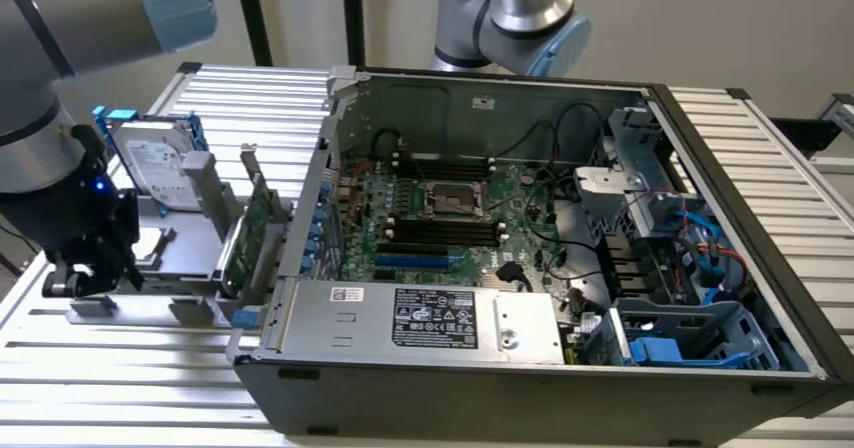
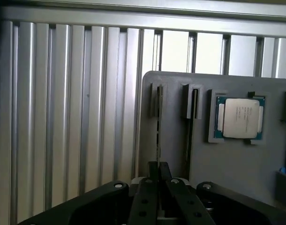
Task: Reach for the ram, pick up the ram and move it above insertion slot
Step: 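Pick up the ram and move it above insertion slot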
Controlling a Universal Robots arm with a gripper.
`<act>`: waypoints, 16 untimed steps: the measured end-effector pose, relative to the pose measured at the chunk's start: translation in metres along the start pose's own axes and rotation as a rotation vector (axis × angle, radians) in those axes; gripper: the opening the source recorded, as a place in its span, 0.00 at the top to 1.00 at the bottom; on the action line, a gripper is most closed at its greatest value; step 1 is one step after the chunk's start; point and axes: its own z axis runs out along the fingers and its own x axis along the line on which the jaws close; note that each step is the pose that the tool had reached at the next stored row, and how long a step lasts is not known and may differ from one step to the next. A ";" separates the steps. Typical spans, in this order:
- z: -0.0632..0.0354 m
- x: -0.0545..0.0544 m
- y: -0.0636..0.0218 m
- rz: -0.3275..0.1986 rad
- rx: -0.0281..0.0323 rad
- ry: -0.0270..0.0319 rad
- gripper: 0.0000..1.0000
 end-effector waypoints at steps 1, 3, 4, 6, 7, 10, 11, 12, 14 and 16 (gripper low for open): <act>-0.0045 0.000 0.0001 0.000 0.0000 0.0000 0.87; -0.0139 0.000 0.0004 0.000 0.0000 0.0000 0.87; -0.0184 0.000 0.0004 0.000 -0.0001 0.0001 0.87; -0.0273 -0.001 -0.0001 0.000 0.0001 -0.0001 0.87; -0.0319 -0.001 -0.0007 0.000 -0.0001 0.0001 0.87; -0.0458 -0.001 -0.0039 0.000 0.0000 0.0000 0.87; -0.0503 -0.001 -0.0058 0.000 0.0001 -0.0002 0.87; -0.0549 -0.001 -0.0079 0.000 0.0000 -0.0005 0.87; -0.0640 -0.001 -0.0128 0.000 -0.0001 -0.0009 0.87; -0.0733 -0.001 -0.0179 0.000 0.0001 -0.0015 0.87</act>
